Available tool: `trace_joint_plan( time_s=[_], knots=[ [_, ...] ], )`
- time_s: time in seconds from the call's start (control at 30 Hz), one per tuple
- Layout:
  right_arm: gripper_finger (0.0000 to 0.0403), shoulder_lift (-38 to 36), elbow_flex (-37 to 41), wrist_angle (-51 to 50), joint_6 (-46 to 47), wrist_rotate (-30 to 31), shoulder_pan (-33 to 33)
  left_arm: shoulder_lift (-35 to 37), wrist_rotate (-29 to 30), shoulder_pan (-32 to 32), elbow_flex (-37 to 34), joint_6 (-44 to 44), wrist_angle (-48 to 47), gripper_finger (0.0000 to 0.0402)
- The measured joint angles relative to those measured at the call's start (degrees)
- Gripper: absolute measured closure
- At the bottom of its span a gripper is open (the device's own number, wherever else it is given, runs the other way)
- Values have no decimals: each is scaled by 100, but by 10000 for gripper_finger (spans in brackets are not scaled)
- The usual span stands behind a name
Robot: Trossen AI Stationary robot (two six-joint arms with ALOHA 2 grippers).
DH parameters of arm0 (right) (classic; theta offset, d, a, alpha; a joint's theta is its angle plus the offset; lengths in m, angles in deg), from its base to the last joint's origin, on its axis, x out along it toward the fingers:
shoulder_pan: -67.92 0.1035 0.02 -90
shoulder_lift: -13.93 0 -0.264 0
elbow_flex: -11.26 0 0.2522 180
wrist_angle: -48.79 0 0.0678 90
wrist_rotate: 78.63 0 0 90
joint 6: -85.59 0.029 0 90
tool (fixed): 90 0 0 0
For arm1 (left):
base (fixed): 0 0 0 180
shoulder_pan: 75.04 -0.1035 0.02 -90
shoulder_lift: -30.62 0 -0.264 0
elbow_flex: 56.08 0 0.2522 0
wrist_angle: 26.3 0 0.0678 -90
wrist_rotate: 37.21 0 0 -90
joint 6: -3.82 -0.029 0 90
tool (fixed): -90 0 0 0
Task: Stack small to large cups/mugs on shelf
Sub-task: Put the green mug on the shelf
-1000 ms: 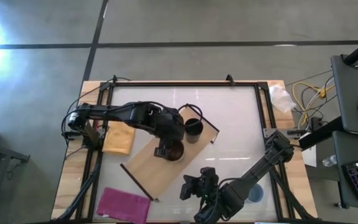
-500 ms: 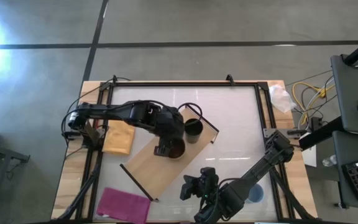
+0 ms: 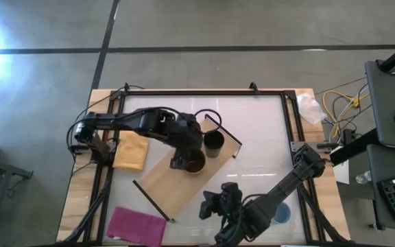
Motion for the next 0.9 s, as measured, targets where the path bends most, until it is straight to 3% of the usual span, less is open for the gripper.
trace_joint_plan(
  time_s=[0.5,0.9],
  knots=[
    [394,-511,0,-724,-343,-168,-29,640,446,-71,-273,59,-394,294],
    [394,-528,0,-655,-811,-365,-457,563,445,-268,-917,-139,214,294]
  ],
)
